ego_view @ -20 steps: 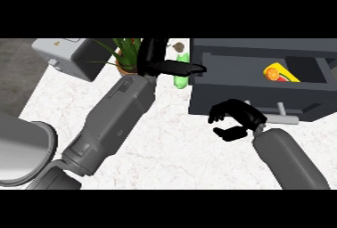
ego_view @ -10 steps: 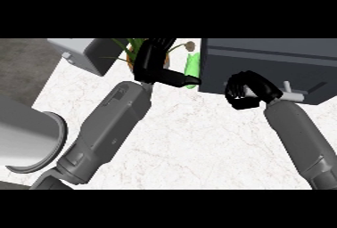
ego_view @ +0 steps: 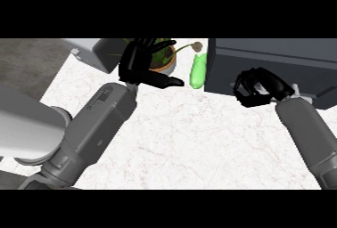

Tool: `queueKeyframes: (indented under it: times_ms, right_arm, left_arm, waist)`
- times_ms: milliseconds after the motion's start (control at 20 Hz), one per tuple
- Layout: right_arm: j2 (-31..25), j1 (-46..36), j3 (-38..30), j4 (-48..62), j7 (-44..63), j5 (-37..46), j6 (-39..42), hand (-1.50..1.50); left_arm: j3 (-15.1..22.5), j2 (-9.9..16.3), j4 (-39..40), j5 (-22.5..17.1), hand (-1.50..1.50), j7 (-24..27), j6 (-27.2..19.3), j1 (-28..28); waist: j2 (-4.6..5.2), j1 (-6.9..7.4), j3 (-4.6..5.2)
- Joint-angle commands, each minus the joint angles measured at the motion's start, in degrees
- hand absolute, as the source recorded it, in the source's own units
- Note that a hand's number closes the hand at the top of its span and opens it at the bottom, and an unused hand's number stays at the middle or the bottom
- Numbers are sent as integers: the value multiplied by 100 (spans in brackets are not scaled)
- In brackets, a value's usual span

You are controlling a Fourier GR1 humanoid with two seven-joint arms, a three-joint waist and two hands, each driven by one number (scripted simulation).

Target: Pick up the cup, place it into the drawer and close the drawer

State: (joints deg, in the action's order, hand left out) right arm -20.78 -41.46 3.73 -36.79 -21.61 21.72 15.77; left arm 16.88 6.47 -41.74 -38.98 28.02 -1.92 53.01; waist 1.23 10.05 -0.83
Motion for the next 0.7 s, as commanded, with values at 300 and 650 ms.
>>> queueKeyframes:
  times_ms: [300,650]
  right_arm:
    - [-701,-914,-638,121,424,-261,-118,150]
    - [-836,-840,-741,-146,495,-486,175,150]
  left_arm:
    - [-87,434,-117,-59,-150,-63,207,-422]
    - [-71,454,-313,-76,-150,23,363,-536]
  waist:
    - [162,398,64]
    - [156,423,69]
